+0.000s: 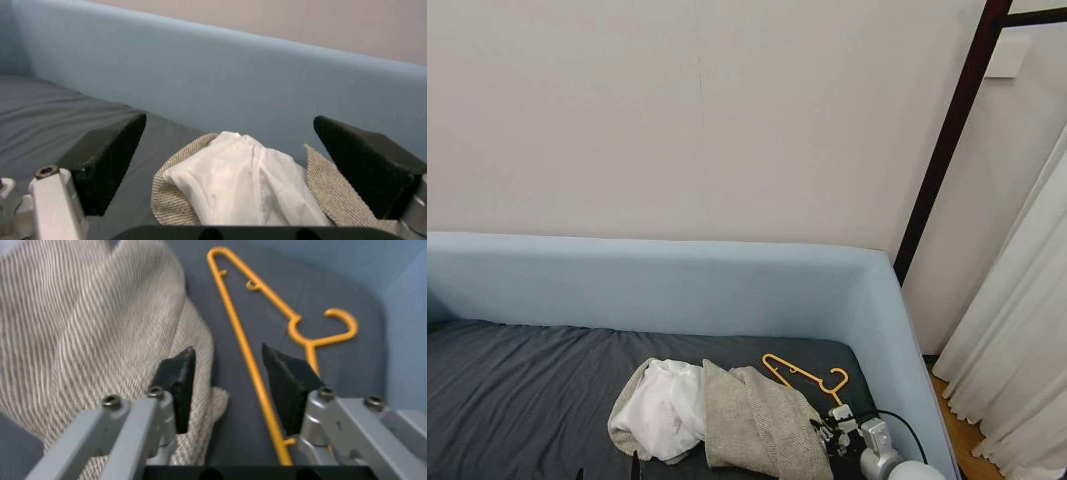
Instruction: Pick up the clothes from the sofa and hang them on the clothes hanger.
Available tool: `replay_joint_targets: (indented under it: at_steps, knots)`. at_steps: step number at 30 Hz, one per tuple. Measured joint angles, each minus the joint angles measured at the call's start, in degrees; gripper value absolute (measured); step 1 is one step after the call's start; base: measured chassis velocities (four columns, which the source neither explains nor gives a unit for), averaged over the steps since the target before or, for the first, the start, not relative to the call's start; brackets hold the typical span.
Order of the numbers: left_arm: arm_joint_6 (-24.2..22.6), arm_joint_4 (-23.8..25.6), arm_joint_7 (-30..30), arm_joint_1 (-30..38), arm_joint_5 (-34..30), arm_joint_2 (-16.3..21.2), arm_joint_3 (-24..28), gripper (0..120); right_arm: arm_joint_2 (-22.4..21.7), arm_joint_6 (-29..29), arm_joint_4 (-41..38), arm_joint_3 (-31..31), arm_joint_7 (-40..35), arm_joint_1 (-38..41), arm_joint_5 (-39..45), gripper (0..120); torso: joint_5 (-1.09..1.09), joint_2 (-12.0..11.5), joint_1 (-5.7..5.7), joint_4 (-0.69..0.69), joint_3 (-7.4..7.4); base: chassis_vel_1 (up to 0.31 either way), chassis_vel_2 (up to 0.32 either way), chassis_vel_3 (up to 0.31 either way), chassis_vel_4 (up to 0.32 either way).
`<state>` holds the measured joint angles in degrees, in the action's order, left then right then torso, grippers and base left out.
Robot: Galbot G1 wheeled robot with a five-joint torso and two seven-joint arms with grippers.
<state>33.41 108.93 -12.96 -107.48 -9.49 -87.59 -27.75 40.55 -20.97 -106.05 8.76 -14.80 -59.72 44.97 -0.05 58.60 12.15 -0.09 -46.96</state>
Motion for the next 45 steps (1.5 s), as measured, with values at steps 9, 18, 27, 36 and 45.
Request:
replay_joint_targets:
  at_steps: [9, 18, 27, 36, 45]
  knots:
    - [0.0, 0.2, 0.0, -0.2, 0.1, 0.9, -0.1, 99, -3.0, -2.3, -7.0, -0.8, -1.4, 5.9, 9.4, 78, 0.0, 0.0, 0.0, 0.01, 0.0, 0.0, 0.0, 0.0, 0.0]
    - [0.1, 0.7, 0.1, -1.0, 0.5, 0.1, -0.3, 99, 5.8, -2.6, 2.7, 12.8, -0.5, 22.0, 11.7, 100, -0.01, 0.0, 0.01, 0.02, -0.01, 0.0, 0.0, 0.0, 0.0]
    - [0.3, 0.7, 0.0, -1.4, 0.6, -0.9, -0.9, 99, 20.6, -5.1, 14.4, 24.8, -2.1, 32.8, 12.9, 100, -0.02, 0.0, 0.01, 0.01, -0.01, 0.0, 0.0, 0.0, 0.0]
    - [0.8, 0.7, 0.0, -1.5, 0.5, -1.6, -1.1, 99, 32.6, -3.8, 31.9, 28.0, -0.5, 38.2, 9.5, 100, -0.03, 0.0, 0.01, 0.02, -0.01, 0.0, 0.0, 0.0, 0.0]
    - [1.0, 0.0, -0.1, -1.1, 0.3, -1.6, -1.3, 99, 39.7, -2.1, 42.6, 25.1, 2.0, 38.5, 8.7, 99, -0.01, 0.0, 0.01, 0.01, -0.01, 0.0, 0.0, 0.0, 0.0]
